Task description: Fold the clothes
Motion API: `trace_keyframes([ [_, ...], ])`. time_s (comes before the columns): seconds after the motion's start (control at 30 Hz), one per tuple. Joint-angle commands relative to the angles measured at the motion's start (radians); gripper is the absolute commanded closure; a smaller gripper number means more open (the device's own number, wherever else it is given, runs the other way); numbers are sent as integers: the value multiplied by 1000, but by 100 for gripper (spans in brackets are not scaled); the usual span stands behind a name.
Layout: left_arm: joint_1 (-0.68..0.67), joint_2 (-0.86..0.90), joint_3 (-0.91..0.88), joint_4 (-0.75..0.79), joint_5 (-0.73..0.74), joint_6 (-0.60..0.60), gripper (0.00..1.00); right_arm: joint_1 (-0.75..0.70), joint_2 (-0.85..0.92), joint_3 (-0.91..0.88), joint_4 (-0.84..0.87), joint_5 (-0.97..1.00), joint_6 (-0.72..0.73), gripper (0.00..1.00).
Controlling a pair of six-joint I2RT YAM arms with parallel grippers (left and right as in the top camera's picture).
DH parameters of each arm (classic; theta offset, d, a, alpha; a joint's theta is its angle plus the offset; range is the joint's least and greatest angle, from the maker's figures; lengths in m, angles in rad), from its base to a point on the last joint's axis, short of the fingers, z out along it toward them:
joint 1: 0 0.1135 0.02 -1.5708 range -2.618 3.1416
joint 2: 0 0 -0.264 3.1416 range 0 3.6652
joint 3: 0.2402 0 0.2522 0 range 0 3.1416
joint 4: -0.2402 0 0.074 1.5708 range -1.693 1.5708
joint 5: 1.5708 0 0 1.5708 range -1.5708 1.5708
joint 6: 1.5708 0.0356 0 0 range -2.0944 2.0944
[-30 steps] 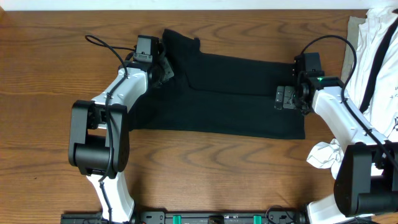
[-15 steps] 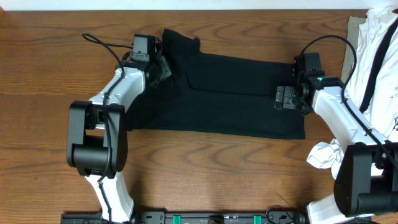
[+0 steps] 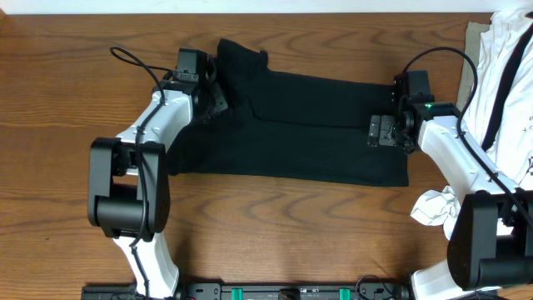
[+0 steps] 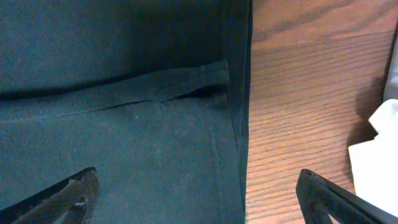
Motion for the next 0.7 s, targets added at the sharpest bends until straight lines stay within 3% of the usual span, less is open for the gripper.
trace_keyframes([
  [0.0, -11, 52, -4, 21, 3, 17, 94, -1, -7, 10, 0, 0, 1, 1],
  [0.67, -113, 66, -3, 206, 7, -10, 94, -1, -7, 10, 0, 0, 1, 1],
])
